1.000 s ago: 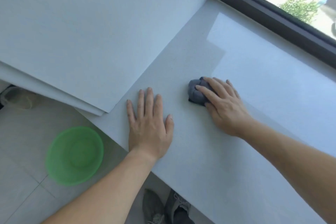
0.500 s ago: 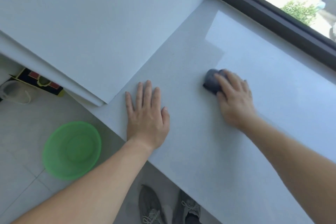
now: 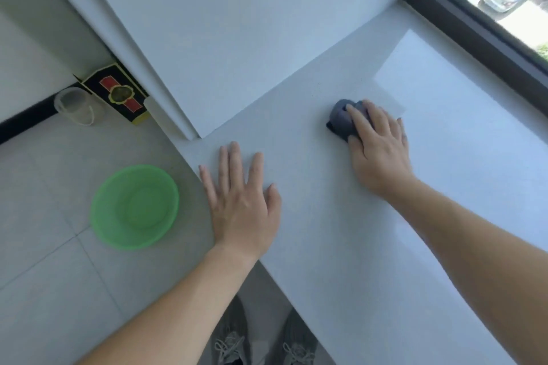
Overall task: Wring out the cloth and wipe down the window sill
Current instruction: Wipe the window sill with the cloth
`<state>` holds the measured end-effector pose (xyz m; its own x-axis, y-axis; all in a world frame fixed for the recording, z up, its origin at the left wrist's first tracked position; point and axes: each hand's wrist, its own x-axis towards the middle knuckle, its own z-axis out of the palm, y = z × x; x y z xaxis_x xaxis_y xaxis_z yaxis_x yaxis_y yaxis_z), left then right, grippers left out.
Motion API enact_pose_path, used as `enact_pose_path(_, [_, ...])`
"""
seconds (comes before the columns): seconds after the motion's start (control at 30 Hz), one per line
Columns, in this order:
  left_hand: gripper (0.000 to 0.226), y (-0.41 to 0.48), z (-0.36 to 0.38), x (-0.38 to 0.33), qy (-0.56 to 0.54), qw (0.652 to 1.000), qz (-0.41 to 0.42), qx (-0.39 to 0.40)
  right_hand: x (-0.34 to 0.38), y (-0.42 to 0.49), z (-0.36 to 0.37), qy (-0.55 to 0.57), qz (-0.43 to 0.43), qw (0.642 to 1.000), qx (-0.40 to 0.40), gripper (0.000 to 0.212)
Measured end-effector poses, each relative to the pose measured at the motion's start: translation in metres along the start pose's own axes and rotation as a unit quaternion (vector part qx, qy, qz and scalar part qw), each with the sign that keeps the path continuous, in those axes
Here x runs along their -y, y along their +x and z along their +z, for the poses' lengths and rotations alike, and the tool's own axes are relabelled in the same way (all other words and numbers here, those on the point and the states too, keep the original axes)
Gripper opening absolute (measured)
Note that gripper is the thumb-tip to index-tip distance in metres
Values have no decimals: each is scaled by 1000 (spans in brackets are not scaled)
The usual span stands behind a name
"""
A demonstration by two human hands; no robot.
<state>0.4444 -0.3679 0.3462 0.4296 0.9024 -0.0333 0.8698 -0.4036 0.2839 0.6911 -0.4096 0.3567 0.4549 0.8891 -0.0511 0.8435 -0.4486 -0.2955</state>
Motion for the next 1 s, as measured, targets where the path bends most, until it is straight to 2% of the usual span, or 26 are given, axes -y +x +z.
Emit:
enact_pose_path(0.07, [63,-2,3,-5,-18,999,-37,-11,21,33,5,17,76,997,-16,54])
enact_pose_path(0.1, [62,-3,4,-7,-22,999,-48,-14,37,37,10,16,55,998,-11,54])
enact_pose_path(0.2, [60,-7,6,-11,-23,997,-62,-29,75,9,30,7,-180,983,35,51])
enact_pose_path(0.27, [60,-7,7,-11,-26,997,-63,-43,71,0,31,-2,-262,963,57,50])
enact_pose_path(0.33, [63,-6,10,-10,-35,996,-67,-56,53,28,25,-12,-243,969,45,51])
enact_pose_path(0.43, [65,-6,13,-9,-42,995,-66,-69,39,83,17,4,-68,998,5,53])
enact_pose_path(0.5, [64,-5,13,-9,-41,994,-65,-74,56,93,22,10,3,1000,-16,54])
enact_pose_path(0.57, [65,-5,12,-10,-40,994,-66,-73,78,74,32,16,-38,999,-5,56])
enact_pose_path(0.67, [65,-5,11,-11,-39,994,-70,-70,81,32,35,4,-208,978,34,53])
enact_pose_path(0.73, [64,-4,12,-10,-36,994,-68,-72,63,36,27,-9,-255,966,47,51])
enact_pose_path(0.77, [64,-4,12,-10,-33,995,-66,-73,53,46,24,-11,-235,971,39,51])
enact_pose_path(0.87, [63,-4,14,-9,-24,995,-59,-76,39,69,17,18,-65,998,-4,51])
enact_pose_path(0.9, [63,-4,15,-9,-22,995,-58,-76,44,66,18,23,-31,999,-12,51])
enact_pose_path(0.93, [63,-4,15,-9,-21,995,-58,-74,51,56,22,23,-35,999,-13,51])
enact_pose_path(1.0, [63,-3,15,-9,-17,996,-61,-67,59,23,29,26,-137,990,12,50])
